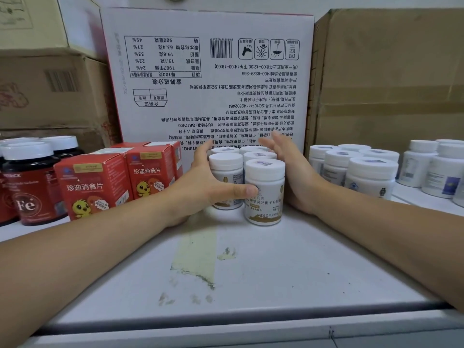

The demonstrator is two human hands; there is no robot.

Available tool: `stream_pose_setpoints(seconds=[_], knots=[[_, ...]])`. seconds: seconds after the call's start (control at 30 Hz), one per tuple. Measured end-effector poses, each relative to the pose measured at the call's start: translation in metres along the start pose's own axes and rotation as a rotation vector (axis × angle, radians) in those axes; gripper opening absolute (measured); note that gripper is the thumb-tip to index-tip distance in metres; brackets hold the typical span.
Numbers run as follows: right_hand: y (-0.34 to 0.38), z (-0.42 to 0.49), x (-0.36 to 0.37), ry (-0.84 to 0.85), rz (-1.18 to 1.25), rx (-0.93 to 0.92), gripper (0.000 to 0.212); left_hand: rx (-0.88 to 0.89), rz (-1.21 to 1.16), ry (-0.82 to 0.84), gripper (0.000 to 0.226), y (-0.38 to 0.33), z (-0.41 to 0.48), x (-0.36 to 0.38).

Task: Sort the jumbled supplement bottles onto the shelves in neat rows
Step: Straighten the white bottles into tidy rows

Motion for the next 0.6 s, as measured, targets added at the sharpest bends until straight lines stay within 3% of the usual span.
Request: stream_pose_setpoints(seconds=[0.07,0.33,0.47,0.6], knots=[[-0.0007,0.0021,-0.0008,-0.013,0.016,0.002,0.054,-0.009,-0.006,0.007,0.156,0.0004,-0.0014,0.0007],[0.0010,0.0008,0.0007,-0.046,0.055,0.035,0.053,-0.030,-0.005,0.011,0.149,-0.0016,-0.0029,0.0042],[0.0009,-0.0006,0.0006,-0.042,0.046,0.039,0.051,-0.034,0.001,0.009,0.159,-0.0054,-0.0054,0.0063],[0.0002,-0.0017,-0.0007,-0.042,0.025,0.047,0.050,-0.034,0.023,-0.023,0.148,-0.0084,-0.0057,0.0068]])
Point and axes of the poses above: each hand's wrist, its own z-axis towards the middle knuckle, its own x-axis out of the palm, y = z × x, the point moved 6 cm from there along z, towards the middle knuckle, and after that the axes turned 13 degrees about y, right-handed, at the moved point
